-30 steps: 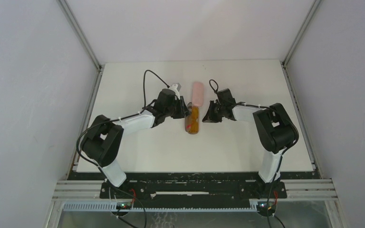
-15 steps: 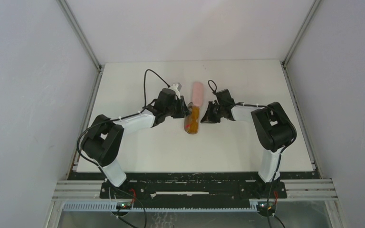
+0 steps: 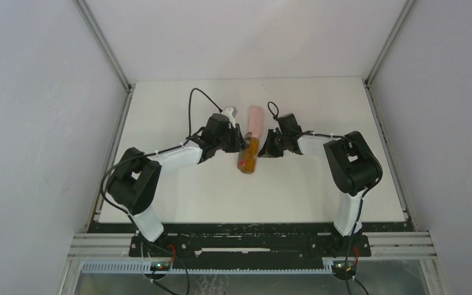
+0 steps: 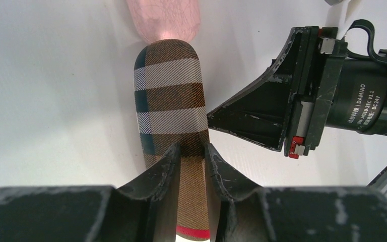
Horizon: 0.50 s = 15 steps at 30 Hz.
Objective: Organize the sunglasses
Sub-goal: Close the sunglasses case at the center of the board.
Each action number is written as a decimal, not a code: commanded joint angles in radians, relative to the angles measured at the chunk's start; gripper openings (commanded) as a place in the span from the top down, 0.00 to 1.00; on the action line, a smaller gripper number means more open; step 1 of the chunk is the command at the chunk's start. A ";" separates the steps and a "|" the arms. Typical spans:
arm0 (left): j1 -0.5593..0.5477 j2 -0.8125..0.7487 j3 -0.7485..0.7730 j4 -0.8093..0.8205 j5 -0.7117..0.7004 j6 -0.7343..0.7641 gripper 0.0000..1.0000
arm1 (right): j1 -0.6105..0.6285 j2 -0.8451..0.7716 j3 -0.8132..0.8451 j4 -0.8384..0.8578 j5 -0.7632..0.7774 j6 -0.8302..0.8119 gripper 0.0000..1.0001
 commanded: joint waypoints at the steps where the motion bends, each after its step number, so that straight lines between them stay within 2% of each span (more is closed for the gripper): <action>1: -0.015 0.023 0.050 -0.041 -0.008 0.027 0.73 | 0.012 0.013 0.044 0.028 -0.014 0.008 1.00; 15: -0.038 0.045 0.066 -0.075 0.003 0.024 0.76 | 0.011 0.021 0.044 0.037 -0.015 0.010 1.00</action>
